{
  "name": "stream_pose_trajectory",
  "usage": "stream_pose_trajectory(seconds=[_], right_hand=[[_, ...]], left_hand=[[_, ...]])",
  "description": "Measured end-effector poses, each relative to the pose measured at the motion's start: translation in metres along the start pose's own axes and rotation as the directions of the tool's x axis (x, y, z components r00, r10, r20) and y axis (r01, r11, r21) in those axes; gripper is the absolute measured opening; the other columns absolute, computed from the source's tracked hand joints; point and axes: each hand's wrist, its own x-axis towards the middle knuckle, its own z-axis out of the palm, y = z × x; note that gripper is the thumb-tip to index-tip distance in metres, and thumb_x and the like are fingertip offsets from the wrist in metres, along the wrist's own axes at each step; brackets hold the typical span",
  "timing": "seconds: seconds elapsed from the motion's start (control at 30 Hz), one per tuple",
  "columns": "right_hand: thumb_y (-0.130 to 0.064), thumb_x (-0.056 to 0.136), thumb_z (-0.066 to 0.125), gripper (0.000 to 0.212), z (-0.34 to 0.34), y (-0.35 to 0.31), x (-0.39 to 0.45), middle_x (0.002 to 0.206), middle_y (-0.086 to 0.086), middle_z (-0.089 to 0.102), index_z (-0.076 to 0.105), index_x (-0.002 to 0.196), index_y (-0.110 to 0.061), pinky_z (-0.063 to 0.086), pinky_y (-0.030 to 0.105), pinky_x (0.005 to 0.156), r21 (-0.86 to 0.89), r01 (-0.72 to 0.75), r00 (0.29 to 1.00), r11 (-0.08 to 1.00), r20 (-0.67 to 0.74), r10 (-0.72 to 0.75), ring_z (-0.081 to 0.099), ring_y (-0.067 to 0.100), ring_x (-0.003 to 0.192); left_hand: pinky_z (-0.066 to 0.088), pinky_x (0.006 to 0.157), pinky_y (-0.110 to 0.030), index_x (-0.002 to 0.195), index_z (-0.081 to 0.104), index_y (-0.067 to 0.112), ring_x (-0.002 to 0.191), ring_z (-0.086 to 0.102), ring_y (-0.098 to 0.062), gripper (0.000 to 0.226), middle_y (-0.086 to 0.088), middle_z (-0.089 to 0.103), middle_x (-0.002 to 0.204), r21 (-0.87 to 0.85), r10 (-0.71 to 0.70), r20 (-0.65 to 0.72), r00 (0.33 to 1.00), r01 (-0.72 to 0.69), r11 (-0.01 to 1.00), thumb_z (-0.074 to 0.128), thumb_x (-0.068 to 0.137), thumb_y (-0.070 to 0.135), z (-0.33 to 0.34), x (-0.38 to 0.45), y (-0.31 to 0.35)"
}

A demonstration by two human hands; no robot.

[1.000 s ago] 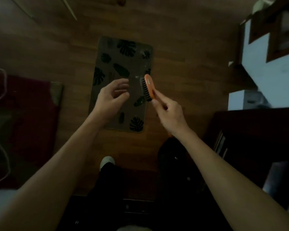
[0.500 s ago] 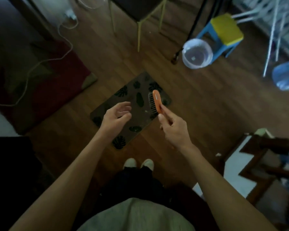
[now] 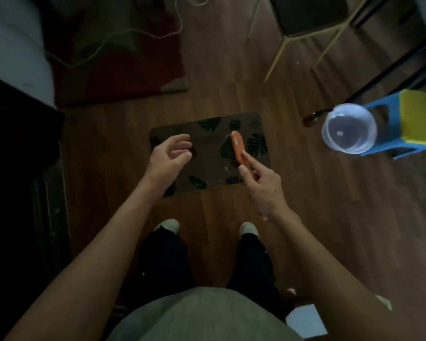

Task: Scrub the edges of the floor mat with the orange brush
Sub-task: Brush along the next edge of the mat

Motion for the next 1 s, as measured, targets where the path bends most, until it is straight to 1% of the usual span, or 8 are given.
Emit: stream_pose_trajectory(seconds=[0.27, 0.37, 0.47, 0.53, 0.63, 0.7, 0.87, 1.0], right_hand=[[-0.028, 0.101, 0.057, 0.044, 0.018, 0.078, 0.047, 0.089, -0.003, 0.074, 0.051, 0.144, -0.031, 0.043, 0.019, 0.049, -0.073, 0.083, 0.975, 0.994, 0.213, -0.066, 0.049, 0.002, 0.052], [-0.026, 0.101, 0.057, 0.043, 0.048, 0.115, 0.076, 0.080, -0.007, 0.069, 0.052, 0.144, -0.029, 0.044, 0.021, 0.050, -0.093, 0.114, 0.953, 0.989, 0.292, -0.083, 0.049, 0.000, 0.052], [-0.025, 0.101, 0.056, 0.045, 0.079, 0.152, 0.112, 0.083, -0.009, 0.067, 0.049, 0.145, -0.030, 0.046, 0.022, 0.050, -0.112, 0.156, 0.913, 0.981, 0.395, -0.100, 0.052, 0.005, 0.054], [-0.024, 0.101, 0.056, 0.045, 0.099, 0.177, 0.142, 0.089, -0.008, 0.068, 0.049, 0.145, -0.029, 0.053, 0.026, 0.055, -0.182, 0.242, 0.893, 0.953, 0.426, -0.145, 0.058, 0.008, 0.058], [-0.026, 0.100, 0.054, 0.047, 0.158, 0.235, 0.195, 0.096, 0.001, 0.067, 0.047, 0.147, -0.028, 0.057, 0.038, 0.069, -0.295, 0.455, 0.818, 0.840, 0.512, -0.263, 0.063, 0.012, 0.073], [-0.026, 0.101, 0.053, 0.048, 0.198, 0.276, 0.220, 0.099, 0.002, 0.065, 0.045, 0.148, -0.029, 0.056, 0.038, 0.072, -0.316, 0.488, 0.780, 0.814, 0.577, -0.243, 0.062, 0.012, 0.077], [-0.024, 0.103, 0.052, 0.047, 0.285, 0.353, 0.283, 0.103, 0.003, 0.063, 0.044, 0.149, -0.026, 0.053, 0.031, 0.068, -0.285, 0.635, 0.643, 0.718, 0.710, -0.287, 0.061, 0.012, 0.078], [-0.024, 0.103, 0.050, 0.048, 0.356, 0.427, 0.326, 0.103, 0.005, 0.060, 0.041, 0.151, -0.024, 0.053, 0.032, 0.067, -0.277, 0.714, 0.555, 0.644, 0.784, -0.278, 0.059, 0.013, 0.075]], left_hand=[[0.053, 0.098, -0.034, 0.135, 0.057, 0.024, 0.116, 0.059, -0.005, 0.038, 0.010, 0.063, 0.125, -0.123, -0.140, -0.206, 0.968, 0.117, 0.986, 0.060, 0.097, 0.017, 0.067, -0.002, -0.085], [0.053, 0.098, -0.035, 0.136, 0.056, 0.022, 0.117, 0.059, -0.009, 0.040, 0.007, 0.063, 0.126, -0.142, -0.182, -0.285, 0.941, 0.146, 0.979, 0.061, 0.097, 0.016, 0.075, 0.015, -0.137], [0.052, 0.097, -0.033, 0.137, 0.054, 0.025, 0.116, 0.058, -0.006, 0.042, 0.009, 0.061, 0.126, -0.117, -0.224, -0.316, 0.922, 0.196, 0.974, 0.061, 0.097, 0.017, 0.078, 0.035, -0.193], [0.050, 0.094, -0.029, 0.140, 0.050, 0.028, 0.114, 0.056, -0.005, 0.044, 0.010, 0.060, 0.126, -0.004, -0.261, -0.313, 0.913, 0.273, 0.962, 0.060, 0.097, 0.023, 0.081, 0.051, -0.233], [0.046, 0.096, -0.031, 0.146, 0.042, 0.029, 0.126, 0.051, -0.013, 0.052, 0.006, 0.057, 0.135, 0.144, -0.363, -0.327, 0.872, 0.426, 0.893, 0.059, 0.098, 0.031, 0.082, 0.087, -0.318], [0.043, 0.098, -0.032, 0.148, 0.039, 0.026, 0.130, 0.048, -0.017, 0.054, 0.003, 0.054, 0.139, 0.163, -0.416, -0.328, 0.848, 0.485, 0.859, 0.059, 0.098, 0.032, 0.089, 0.106, -0.377], [0.037, 0.097, -0.028, 0.148, 0.039, 0.018, 0.133, 0.045, -0.019, 0.057, -0.002, 0.052, 0.141, 0.190, -0.375, -0.410, 0.832, 0.480, 0.857, 0.061, 0.097, 0.029, 0.093, 0.176, -0.494], [0.038, 0.104, -0.034, 0.150, 0.037, 0.018, 0.136, 0.041, -0.021, 0.062, -0.004, 0.047, 0.145, 0.220, -0.342, -0.451, 0.824, 0.474, 0.853, 0.063, 0.095, 0.031, 0.108, 0.229, -0.585]])
